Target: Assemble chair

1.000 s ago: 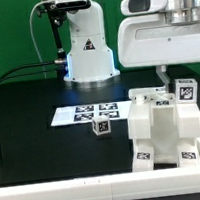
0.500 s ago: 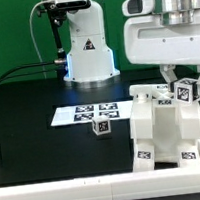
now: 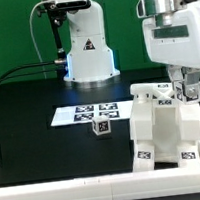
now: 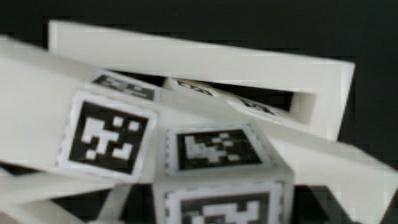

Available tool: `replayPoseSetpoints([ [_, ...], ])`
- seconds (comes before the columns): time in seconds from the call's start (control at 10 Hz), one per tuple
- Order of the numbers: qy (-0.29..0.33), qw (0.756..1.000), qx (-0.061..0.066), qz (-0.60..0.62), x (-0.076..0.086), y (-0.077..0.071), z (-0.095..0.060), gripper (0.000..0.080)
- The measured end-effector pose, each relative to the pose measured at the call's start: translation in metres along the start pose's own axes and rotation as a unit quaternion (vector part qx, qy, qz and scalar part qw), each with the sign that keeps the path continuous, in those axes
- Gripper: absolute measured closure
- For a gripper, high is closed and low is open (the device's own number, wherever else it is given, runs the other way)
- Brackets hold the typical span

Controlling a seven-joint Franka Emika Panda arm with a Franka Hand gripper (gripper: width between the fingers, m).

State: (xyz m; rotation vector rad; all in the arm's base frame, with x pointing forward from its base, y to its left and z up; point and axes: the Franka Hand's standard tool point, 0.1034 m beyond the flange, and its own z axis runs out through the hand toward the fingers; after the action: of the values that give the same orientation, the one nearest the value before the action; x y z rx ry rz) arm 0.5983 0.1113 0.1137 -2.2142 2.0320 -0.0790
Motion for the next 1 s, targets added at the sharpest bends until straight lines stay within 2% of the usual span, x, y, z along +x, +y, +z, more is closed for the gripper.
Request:
replayPoseSetpoints([
  [0.2,-0.002,0.998,-0.003,0.056,0.0002,0.0007,0.0,0.0518],
  [0.4,-0.002,0.998,-0.003,0.055,0.0001,0.001,0.0004,0.0518],
  [0.6,-0.002,0.999,-0.004,0.053,-0.0001,0.0015,0.0015,0.0273],
  [0.7,-0.001,0.999,-0.004,0.052,-0.0002,0.0017,0.0018,0.0183],
  [0.8,-0.001,1.0,-0.008,0.007,0.0004,0.0023,0.0016,0.0183],
  [0.9,-0.007,0.997,-0.024,-0.069,0.0006,0.0039,0.0,0.0156],
  [1.0,-0.009,0.983,-0.022,-0.183,0.0014,0.0013,-0.0019,0.0156],
])
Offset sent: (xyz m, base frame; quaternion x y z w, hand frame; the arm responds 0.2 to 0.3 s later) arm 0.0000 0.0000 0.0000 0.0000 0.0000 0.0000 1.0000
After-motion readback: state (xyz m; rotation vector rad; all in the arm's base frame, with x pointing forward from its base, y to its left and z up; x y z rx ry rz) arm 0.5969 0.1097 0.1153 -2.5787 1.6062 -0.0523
